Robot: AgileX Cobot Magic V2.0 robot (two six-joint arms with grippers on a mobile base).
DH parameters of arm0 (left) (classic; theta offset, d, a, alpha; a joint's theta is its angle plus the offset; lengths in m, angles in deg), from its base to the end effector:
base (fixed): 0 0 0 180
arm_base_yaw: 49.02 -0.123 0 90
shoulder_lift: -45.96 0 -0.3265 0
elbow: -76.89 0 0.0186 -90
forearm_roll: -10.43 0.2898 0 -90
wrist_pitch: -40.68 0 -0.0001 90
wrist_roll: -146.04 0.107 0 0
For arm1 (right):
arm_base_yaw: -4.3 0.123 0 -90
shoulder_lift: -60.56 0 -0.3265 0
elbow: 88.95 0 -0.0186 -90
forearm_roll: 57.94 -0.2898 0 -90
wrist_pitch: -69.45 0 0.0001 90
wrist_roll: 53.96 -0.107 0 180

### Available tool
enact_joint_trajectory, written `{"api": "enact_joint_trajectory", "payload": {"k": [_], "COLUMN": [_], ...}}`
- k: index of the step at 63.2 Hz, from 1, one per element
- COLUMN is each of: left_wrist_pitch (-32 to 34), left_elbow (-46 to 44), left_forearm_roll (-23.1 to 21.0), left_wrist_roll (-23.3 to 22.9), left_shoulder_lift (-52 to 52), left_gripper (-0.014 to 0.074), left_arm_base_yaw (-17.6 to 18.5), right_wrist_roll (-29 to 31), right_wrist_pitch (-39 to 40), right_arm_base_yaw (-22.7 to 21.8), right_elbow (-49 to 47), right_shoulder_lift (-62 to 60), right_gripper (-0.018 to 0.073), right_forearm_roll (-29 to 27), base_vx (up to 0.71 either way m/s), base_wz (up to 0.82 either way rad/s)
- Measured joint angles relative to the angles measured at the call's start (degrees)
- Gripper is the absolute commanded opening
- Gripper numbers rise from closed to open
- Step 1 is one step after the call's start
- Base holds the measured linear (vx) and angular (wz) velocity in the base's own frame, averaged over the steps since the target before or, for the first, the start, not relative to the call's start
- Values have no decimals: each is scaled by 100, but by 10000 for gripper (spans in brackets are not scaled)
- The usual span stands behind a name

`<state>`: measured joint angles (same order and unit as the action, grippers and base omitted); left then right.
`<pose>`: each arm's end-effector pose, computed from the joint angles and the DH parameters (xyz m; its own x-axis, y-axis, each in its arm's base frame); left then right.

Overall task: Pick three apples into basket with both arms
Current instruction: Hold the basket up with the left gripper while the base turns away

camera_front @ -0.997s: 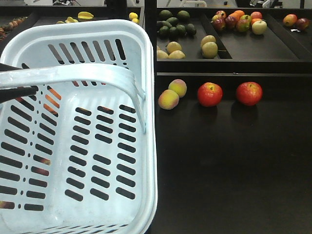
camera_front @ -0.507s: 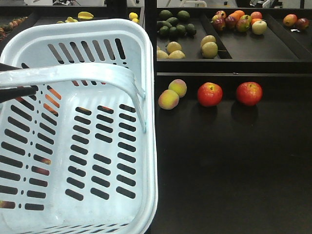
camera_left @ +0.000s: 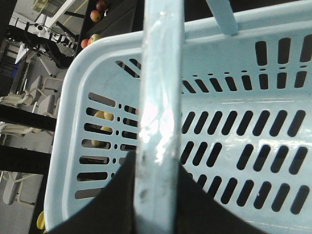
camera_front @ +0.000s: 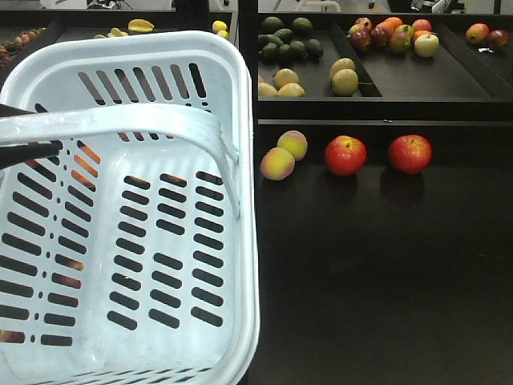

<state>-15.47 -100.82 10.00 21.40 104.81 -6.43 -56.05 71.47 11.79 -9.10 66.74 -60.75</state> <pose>0.1254 -0.1162 0.5094 0.3655 0.7783 -0.5106 0.6662 0.1643 0.7274 0.0691 0.0089 0.2078 0.0921 0.0982 -0.9909 -0.1370 0.9869 0.0851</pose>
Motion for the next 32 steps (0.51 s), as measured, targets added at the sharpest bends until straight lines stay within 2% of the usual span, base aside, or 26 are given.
{"api": "enact_joint_trajectory", "payload": {"k": [32], "left_wrist_pitch": [0], "left_elbow": [0], "left_forearm_roll": [0], "left_wrist_roll": [0], "left_shoulder_lift": [0], "left_gripper": [-8], "left_arm_base_yaw": [0], "right_wrist_roll": [0], "right_wrist_pitch": [0], "right_arm_base_yaw": [0], "right_elbow": [0], "right_shoulder_lift": [0], "right_gripper": [-9], "right_forearm_roll": [0], "base_vx": [-1], "base_wz": [5]}}
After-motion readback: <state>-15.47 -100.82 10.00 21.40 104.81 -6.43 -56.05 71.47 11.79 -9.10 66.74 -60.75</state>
